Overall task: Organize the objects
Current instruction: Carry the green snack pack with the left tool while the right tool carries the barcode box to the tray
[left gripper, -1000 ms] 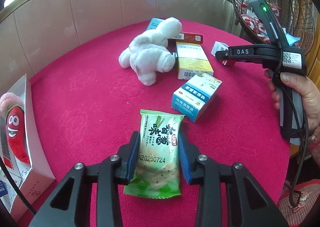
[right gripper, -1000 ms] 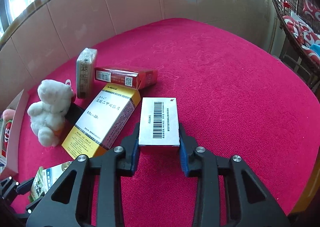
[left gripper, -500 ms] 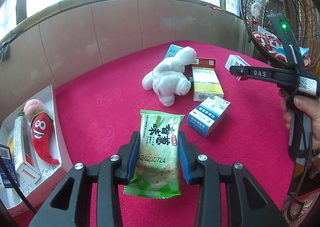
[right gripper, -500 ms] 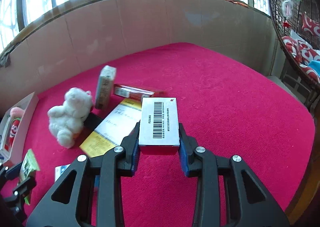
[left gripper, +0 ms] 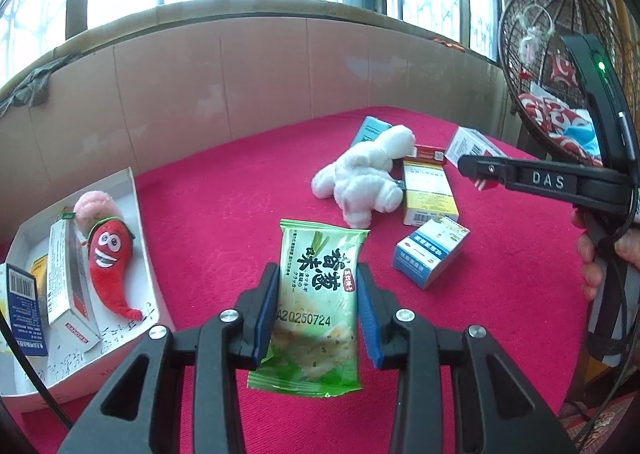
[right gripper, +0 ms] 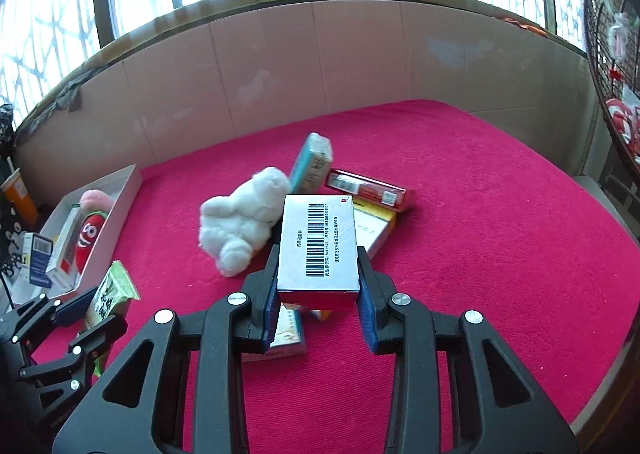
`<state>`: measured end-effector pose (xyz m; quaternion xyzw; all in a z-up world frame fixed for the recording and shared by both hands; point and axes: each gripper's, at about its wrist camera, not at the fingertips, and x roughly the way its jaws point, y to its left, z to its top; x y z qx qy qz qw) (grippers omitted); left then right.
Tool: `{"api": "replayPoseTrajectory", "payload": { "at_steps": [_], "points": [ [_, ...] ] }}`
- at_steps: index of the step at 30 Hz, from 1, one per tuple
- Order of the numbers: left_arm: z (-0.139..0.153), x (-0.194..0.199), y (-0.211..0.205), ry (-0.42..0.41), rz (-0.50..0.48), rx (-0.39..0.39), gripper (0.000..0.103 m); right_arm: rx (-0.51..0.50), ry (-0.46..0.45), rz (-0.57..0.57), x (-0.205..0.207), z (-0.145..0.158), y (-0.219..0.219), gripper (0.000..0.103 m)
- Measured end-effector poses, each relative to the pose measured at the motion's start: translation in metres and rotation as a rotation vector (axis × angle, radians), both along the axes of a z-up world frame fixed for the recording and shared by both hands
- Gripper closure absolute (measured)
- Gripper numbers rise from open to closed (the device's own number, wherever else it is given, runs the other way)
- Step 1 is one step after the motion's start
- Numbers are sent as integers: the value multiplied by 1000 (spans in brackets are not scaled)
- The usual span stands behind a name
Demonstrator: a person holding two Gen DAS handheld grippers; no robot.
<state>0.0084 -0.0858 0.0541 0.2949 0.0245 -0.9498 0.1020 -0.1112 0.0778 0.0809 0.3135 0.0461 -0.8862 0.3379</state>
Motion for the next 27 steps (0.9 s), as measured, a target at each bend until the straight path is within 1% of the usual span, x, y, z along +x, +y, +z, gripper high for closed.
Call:
{"api": "replayPoseTrajectory", "payload": {
  "at_steps": [3,6,12,20,27],
  "points": [
    [4,7,-11,18,27,30,66,6,3,15,5,1,-5,71],
    [9,15,-20,44,52,43,66,17,12,40,13,3,-12,71],
    [15,24,-32,75,81,55,66,33,3,87,23,4,-25,71],
    [22,32,-40,104,101,67,66,49,17,131,36,11,-43,71],
    [34,46,-63,130,172,73,66,54,56,208,51,28,-73,71]
  ]
}}
